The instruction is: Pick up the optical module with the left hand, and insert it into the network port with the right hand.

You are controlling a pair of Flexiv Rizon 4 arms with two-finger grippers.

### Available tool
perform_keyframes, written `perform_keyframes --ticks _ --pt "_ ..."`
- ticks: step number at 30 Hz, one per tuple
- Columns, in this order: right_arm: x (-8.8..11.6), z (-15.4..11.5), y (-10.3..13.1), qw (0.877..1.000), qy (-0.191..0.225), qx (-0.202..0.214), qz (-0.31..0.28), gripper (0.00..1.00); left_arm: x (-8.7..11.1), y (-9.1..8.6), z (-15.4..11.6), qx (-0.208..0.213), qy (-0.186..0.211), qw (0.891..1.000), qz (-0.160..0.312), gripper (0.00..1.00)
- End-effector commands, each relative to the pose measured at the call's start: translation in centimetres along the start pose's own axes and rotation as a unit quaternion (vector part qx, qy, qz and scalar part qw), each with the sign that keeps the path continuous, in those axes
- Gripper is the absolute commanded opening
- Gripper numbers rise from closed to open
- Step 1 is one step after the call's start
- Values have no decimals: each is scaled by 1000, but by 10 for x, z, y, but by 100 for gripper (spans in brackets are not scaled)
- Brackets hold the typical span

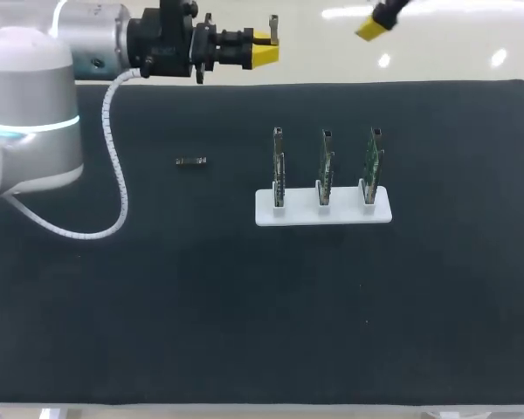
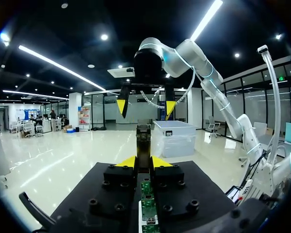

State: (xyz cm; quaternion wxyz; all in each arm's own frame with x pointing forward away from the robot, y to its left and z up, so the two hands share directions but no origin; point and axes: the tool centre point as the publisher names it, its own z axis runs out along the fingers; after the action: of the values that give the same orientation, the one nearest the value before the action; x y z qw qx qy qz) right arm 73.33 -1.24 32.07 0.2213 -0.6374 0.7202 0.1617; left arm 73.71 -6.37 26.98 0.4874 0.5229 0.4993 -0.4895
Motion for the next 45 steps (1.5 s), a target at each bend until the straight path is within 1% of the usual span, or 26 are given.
perform_keyframes --ticks 1,3,6,11,15,17,18,21,22,23,24,25,31,32,33,34,35,37,38,40,43,45 --pt "-34 12 -14 999 19 -34 -10 100 0 -1 0 -3 -1 1000 1 0" --pt "-43 17 -17 999 18 -38 -19 100 0 -1 0 -3 -1 1000 1 0" --pt "-50 21 -19 999 15 -42 -19 100 0 -1 0 -3 -1 1000 1 0" --pt "-66 33 -17 998 15 -51 -27 100 0 -1 0 -3 -1 1000 1 0" --pt "-75 43 -14 998 2 -58 -30 100 0 -1 0 -3 -1 1000 1 0" --pt "-77 47 -13 997 4 -64 -30 100 0 -1 0 -3 -1 1000 1 0" --pt "-78 48 -12 997 5 -65 -29 97 0 -1 0 -3 -1 1000 1 0" --pt "-78 50 -8 997 3 -68 -27 100 0 -1 0 -3 -1 1000 1 0" --pt "-78 50 -7 997 3 -68 -26 87 0 -1 0 -3 -1 1000 1 0" --pt "-77 50 -6 997 3 -68 -24 83 0 -1 0 -3 -1 1000 1 0" --pt "-77 50 -5 997 3 -68 -23 84 0 -1 0 -3 -1 1000 1 0" --pt "-77 51 -3 997 3 -68 -22 88 0 -1 0 -3 -1 1000 1 0" --pt "-77 52 3 997 4 -69 -16 88 0 -1 0 -3 -1 1000 1 0" --pt "-78 53 4 997 4 -70 -14 91 0 -1 0 -3 -1 1000 1 0" --pt "-78 53 4 997 5 -70 -14 91 0 -1 0 -3 -1 1000 1 0" --pt "-78 54 5 997 5 -71 -13 88 0 -1 0 -3 -1 1000 1 0" --pt "-78 55 6 997 5 -71 -11 90 0 -1 0 -3 -1 1000 1 0" --pt "-77 56 8 997 5 -71 -7 87 0 -1 0 -3 -1 1000 1 0" --pt "-77 56 10 998 5 -70 -5 89 0 -1 0 -3 -1 1000 1 0" --pt "-77 57 12 998 4 -68 -1 87 0 -1 0 -3 -1 1000 1 0" --pt "-77 57 14 998 5 -65 3 87 0 -1 0 -3 -1 1000 1 0" --pt "-78 57 15 998 9 -63 6 84 0 -1 0 -3 -1 1000 1 0"
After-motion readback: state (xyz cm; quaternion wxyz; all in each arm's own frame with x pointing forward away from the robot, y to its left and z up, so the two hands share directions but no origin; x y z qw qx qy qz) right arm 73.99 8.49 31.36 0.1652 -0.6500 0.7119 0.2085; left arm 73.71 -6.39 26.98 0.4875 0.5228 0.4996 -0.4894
